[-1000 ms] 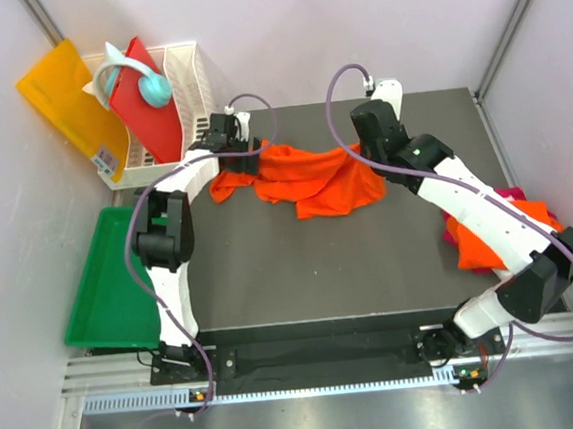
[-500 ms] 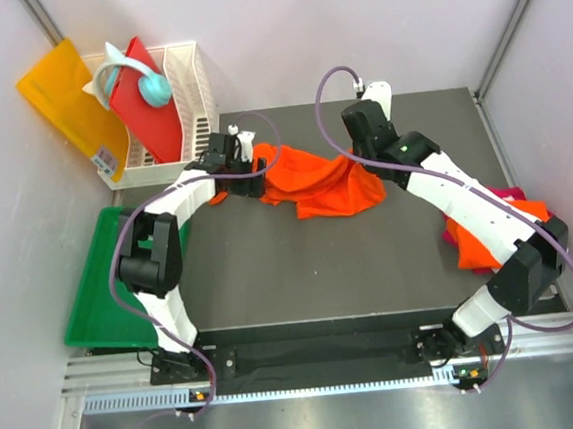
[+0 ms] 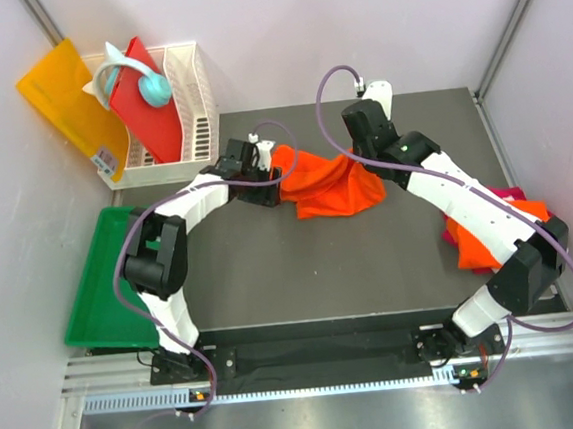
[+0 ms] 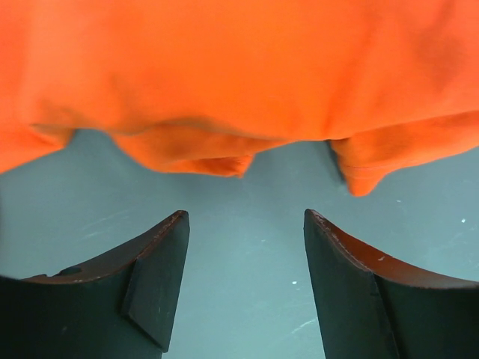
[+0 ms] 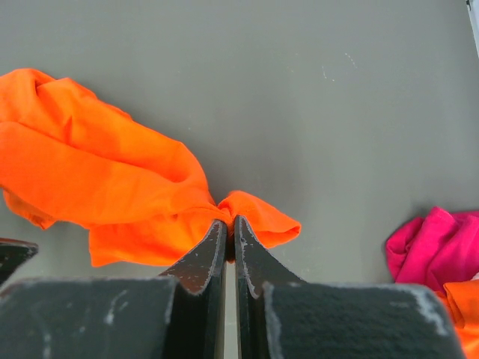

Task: Fold and stack the t-shirts
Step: Flatten out the tshirt

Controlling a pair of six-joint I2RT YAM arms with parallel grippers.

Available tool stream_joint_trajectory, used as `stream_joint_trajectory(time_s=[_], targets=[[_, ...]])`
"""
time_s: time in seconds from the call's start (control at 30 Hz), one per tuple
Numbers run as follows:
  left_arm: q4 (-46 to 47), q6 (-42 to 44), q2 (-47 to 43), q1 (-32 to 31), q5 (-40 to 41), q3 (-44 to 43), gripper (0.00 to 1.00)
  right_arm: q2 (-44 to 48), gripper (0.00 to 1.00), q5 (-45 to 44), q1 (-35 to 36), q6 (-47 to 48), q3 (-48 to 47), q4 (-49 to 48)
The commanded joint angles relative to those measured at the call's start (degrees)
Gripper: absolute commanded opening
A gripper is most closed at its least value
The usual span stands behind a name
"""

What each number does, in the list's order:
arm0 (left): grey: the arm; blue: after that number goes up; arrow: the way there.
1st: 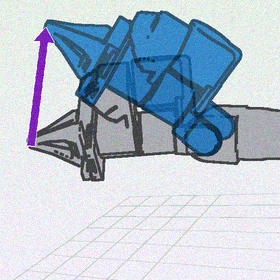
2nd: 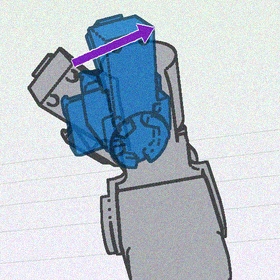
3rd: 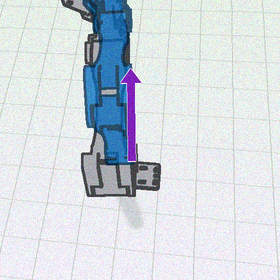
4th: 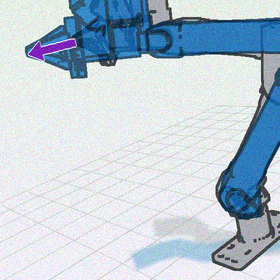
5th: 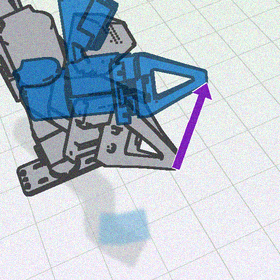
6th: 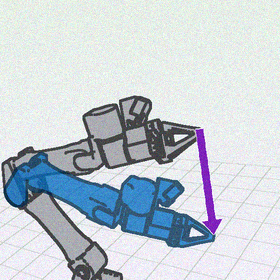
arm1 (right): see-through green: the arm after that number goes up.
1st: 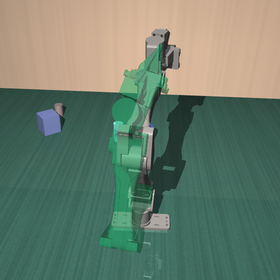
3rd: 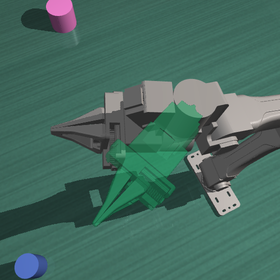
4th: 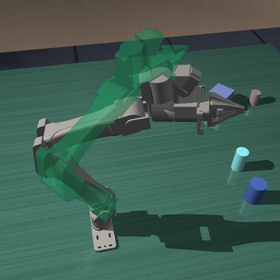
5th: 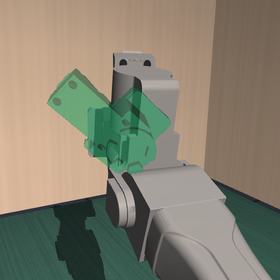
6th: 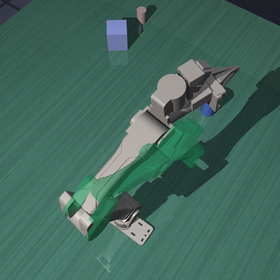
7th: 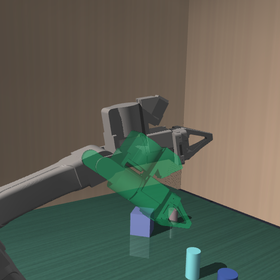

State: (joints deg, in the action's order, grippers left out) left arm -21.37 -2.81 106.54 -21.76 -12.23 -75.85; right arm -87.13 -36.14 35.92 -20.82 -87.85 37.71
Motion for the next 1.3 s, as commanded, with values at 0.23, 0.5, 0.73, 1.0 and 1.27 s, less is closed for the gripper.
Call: stream_joint_trajectory(time_s=[0.23,0.5,0.73,1.0,1.27], targets=[[-0.9,-2.0,8.9,-1.5,1.7,-6.1,0.66,2.6,0.00,-1.4,-0.6,-0.6,-0.9,-2.2],[-1.1,-1.8,11.1,-1.4,4.1,-7.7,0.63,2.9,0.00,-1.4,-0.9,-0.4,-0.3,-2.4],[-1.3,-1.4,9.0,-1.4,4.1,-5.5,0.42,3.2,0.00,-1.0,-1.1,-0.4,0.5,-3.0],[-2.4,-0.2,4.6,-1.4,4.6,-2.3,0.00,3.8,0.00,-0.7,-1.2,-0.6,1.5,-3.4],[-2.7,3.8,-7.6,-1.3,9.7,-3.6,0.00,6.7,0.00,-1.7,-1.3,-0.1,2.2,-3.1]])
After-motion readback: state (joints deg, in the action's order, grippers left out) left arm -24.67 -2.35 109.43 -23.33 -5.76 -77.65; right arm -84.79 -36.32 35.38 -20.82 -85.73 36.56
